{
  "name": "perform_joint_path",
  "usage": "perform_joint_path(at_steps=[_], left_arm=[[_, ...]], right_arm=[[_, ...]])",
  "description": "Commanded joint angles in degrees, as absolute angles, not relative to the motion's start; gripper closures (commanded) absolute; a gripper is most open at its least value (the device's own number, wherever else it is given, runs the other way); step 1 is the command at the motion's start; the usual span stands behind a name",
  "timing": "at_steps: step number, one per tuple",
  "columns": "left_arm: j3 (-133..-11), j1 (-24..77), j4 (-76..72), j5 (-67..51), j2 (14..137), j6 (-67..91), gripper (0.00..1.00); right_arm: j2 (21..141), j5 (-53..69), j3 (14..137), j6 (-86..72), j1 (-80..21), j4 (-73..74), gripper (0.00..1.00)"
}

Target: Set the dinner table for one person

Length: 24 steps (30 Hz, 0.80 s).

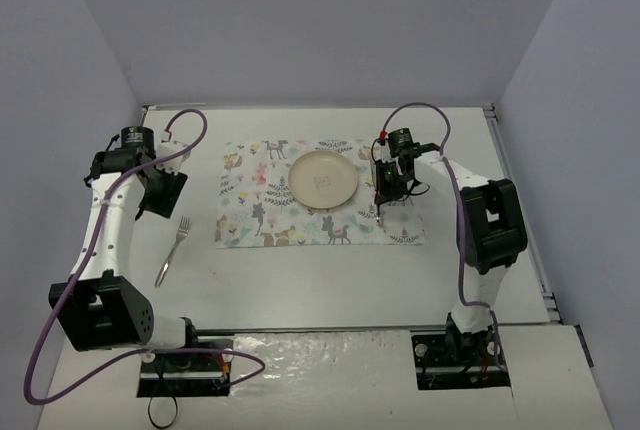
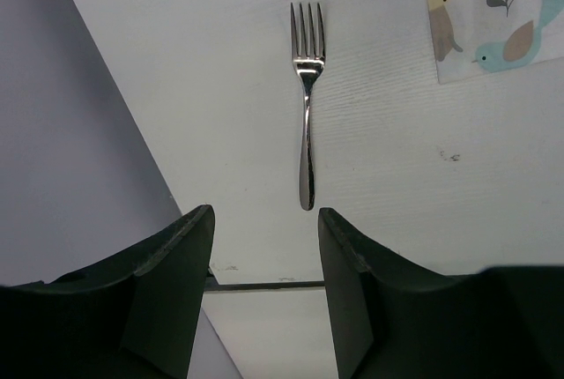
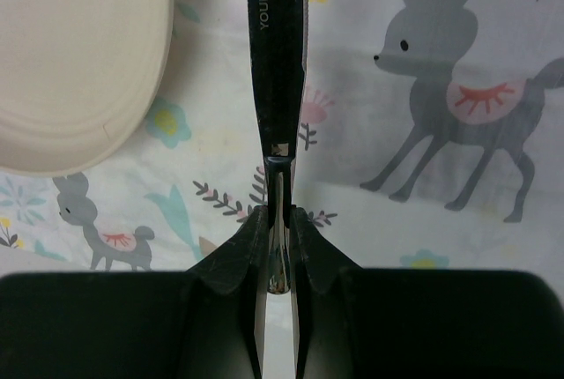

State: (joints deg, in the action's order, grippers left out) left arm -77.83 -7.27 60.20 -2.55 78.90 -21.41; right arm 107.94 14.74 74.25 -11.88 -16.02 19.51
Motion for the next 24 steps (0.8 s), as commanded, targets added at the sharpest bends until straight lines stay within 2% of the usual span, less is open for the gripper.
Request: perform_joint_path(at_steps=[1, 21, 23, 24], left_arm=[[-77.6, -7.8, 60.2, -2.2, 75.6, -21.1, 0.52], [-76.6, -7.8, 60.1, -3.8, 76.4, -21.2, 0.52], [-76.6, -7.8, 60.0, -3.7, 76.6, -21.3, 0.52], [-76.6, -7.8, 60.0, -3.8, 76.7, -21.4, 0.52]], right_arm=[[109.2, 14.1, 79.8, -12.0, -16.3, 19.1, 1.00], [117.9, 15.4, 86.5, -11.4, -17.1, 20.7, 1.00], [118.2, 15.2, 86.8, -11.1, -17.1, 20.8, 0.97], [118.4, 14.3, 86.9, -11.0, -17.1, 20.8, 0.89]])
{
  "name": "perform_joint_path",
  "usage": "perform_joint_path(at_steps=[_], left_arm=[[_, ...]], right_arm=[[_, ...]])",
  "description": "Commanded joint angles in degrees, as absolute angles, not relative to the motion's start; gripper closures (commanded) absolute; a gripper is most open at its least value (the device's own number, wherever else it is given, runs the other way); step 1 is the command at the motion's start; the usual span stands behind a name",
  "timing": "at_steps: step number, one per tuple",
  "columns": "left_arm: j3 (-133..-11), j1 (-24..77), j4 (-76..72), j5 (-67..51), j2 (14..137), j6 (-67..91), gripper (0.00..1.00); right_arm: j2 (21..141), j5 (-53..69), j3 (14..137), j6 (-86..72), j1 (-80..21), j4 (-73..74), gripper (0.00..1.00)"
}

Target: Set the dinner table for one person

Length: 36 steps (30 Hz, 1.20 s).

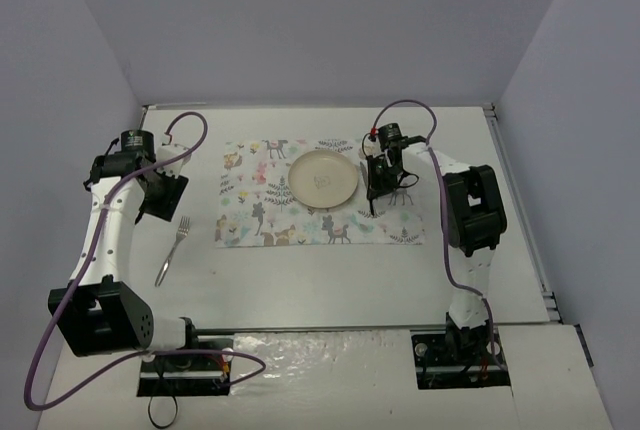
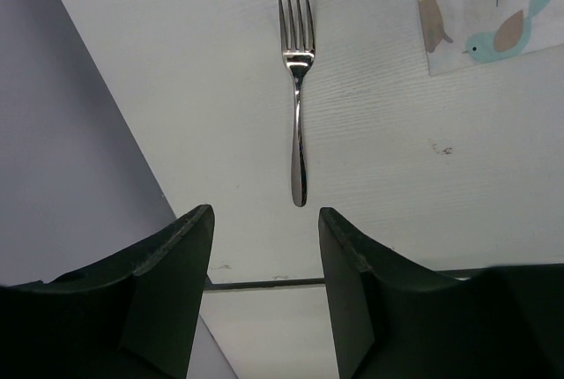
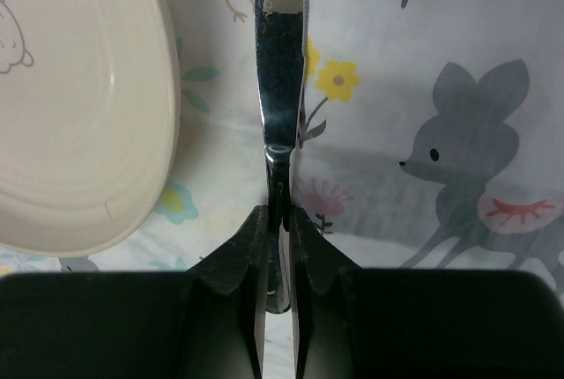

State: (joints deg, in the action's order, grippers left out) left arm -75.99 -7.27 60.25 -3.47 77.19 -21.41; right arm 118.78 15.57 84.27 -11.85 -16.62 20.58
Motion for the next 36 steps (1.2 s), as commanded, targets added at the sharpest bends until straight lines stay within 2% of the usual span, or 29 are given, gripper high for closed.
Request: perform_joint_path(at_steps=[1, 6, 9, 12, 17, 21, 26, 36], left_arm=[[-76.6, -7.8, 60.0, -3.8, 76.8, -21.4, 0.52], [-76.6, -7.8, 59.9, -4.0, 77.2, -21.4, 0.52], [-76.8, -7.9, 60.0, -4.0, 77.0, -21.8, 0.52], [-76.8, -7.8, 60.7, -4.9, 76.7, -22.4, 0.52], [-72.5, -7.8, 61.6, -5.4, 76.2, -22.3, 0.51], [-64.1, -7.8, 60.2, -3.3, 77.3, -22.4, 0.51], [-55.2, -7.9, 57.5, 1.9, 82.2, -24.3, 0.51], [-55.1, -7.9, 51.0, 1.1, 86.6, -24.2, 0.51]], right_arm=[[118.5, 14.4, 87.1, -10.8, -17.1, 20.8, 0.84], [117.8, 14.1, 87.2, -9.5, -17.1, 21.0, 0.56], [115.8, 12.7, 87.1, -8.7, -17.2, 21.0, 0.53], [112.4, 11.7, 86.8, -7.4, -17.1, 21.3, 0.42], [103.1, 12.0, 86.8, -3.1, -17.6, 21.8, 0.40], [97.2, 7.3, 91.0, 2.4, -17.6, 22.7, 0.31], [95.0, 4.8, 96.1, 3.0, -15.0, 23.6, 0.30], [93.1, 8.4, 94.9, 0.2, -10.8, 23.3, 0.27]])
